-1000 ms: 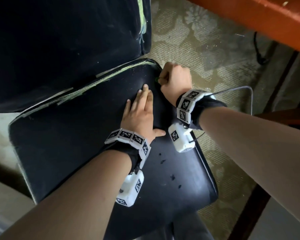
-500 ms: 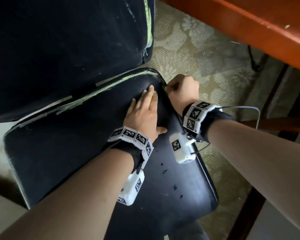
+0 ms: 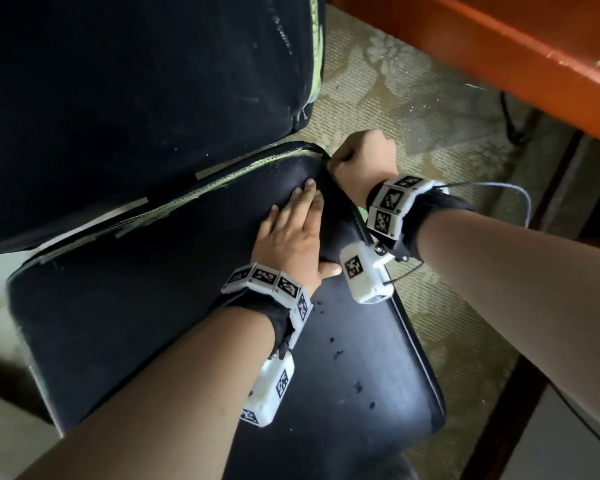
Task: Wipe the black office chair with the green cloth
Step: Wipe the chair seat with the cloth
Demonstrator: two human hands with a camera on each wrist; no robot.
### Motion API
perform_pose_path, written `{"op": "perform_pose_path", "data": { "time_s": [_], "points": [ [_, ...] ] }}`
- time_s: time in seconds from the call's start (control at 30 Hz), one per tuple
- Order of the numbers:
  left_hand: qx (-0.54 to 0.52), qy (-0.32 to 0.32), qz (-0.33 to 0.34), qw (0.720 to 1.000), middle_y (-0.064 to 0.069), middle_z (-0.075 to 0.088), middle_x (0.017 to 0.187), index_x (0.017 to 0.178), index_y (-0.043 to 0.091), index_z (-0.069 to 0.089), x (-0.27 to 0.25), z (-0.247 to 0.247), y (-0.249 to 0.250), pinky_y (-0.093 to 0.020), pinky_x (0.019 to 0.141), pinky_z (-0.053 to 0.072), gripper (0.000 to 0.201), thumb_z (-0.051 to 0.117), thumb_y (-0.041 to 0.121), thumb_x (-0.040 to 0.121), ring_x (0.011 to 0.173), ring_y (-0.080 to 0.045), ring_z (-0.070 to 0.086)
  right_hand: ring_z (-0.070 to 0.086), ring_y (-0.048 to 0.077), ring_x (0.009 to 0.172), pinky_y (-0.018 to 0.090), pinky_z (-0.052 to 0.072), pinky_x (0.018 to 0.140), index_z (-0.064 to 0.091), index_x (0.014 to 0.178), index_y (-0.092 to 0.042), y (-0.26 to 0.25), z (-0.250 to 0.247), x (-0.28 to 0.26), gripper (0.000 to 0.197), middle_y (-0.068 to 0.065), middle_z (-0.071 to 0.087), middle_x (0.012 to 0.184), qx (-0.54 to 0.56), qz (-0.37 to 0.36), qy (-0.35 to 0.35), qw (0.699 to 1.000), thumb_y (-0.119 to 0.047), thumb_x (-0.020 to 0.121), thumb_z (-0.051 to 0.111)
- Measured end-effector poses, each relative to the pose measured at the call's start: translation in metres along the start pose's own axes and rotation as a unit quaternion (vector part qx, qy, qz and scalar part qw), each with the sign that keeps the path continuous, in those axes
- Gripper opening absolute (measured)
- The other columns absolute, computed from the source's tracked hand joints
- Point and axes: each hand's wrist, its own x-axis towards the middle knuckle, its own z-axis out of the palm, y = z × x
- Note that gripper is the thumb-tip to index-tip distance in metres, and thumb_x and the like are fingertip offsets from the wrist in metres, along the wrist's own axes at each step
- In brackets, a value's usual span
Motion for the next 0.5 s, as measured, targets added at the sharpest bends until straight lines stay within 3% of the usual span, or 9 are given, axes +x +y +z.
{"op": "perform_pose_path", "data": {
  "time_s": [0.1, 0.27, 0.4, 0.5],
  "points": [
    [0.001, 0.007, 0.000, 1.000, 0.007, -0.015, 0.166, 0.159, 0.018, 0.003, 0.000, 0.001, -0.002, -0.036, 0.122, 0.002, 0.107, 0.073, 0.039, 0.081, 0.153, -0.011, -0.006, 0.063, 0.027, 0.089, 0.020, 0.045, 0.074, 0.071, 0.087, -0.010, -0.013, 0.007, 0.011, 0.018, 0.013, 0.069, 0.099, 0.022, 0.005, 0.024, 0.999, -0.015, 0.077, 0.056],
    [0.000, -0.002, 0.008, 1.000, 0.007, -0.017, 0.165, 0.159, 0.016, 0.000, -0.002, -0.006, -0.006, -0.036, 0.123, 0.003, 0.110, 0.070, 0.053, 0.083, 0.153, -0.011, -0.006, 0.063, 0.023, 0.093, 0.019, 0.039, 0.070, 0.067, 0.077, -0.020, -0.003, -0.003, 0.004, 0.007, 0.003, 0.068, 0.086, 0.023, -0.036, 0.008, 0.999, -0.018, 0.083, 0.064],
    [0.014, 0.011, 0.013, 1.000, 0.005, -0.014, 0.166, 0.159, 0.014, 0.003, -0.011, -0.020, -0.027, -0.042, 0.124, 0.006, 0.102, 0.067, 0.049, 0.088, 0.154, -0.013, -0.003, 0.062, 0.028, 0.102, 0.027, 0.044, 0.081, 0.068, 0.089, -0.017, 0.013, -0.010, -0.010, 0.009, 0.008, 0.070, 0.098, 0.047, -0.025, 0.036, 0.998, -0.024, 0.088, 0.063],
    [0.025, -0.014, 0.001, 1.000, 0.006, -0.019, 0.165, 0.159, 0.014, -0.003, -0.019, -0.023, -0.045, -0.041, 0.125, 0.007, 0.104, 0.066, 0.048, 0.089, 0.153, -0.013, -0.006, 0.063, 0.029, 0.099, 0.030, 0.050, 0.083, 0.070, 0.086, -0.016, 0.005, -0.003, -0.017, 0.008, 0.007, 0.072, 0.091, 0.037, -0.032, 0.043, 0.998, -0.021, 0.084, 0.065]
  ]
}}
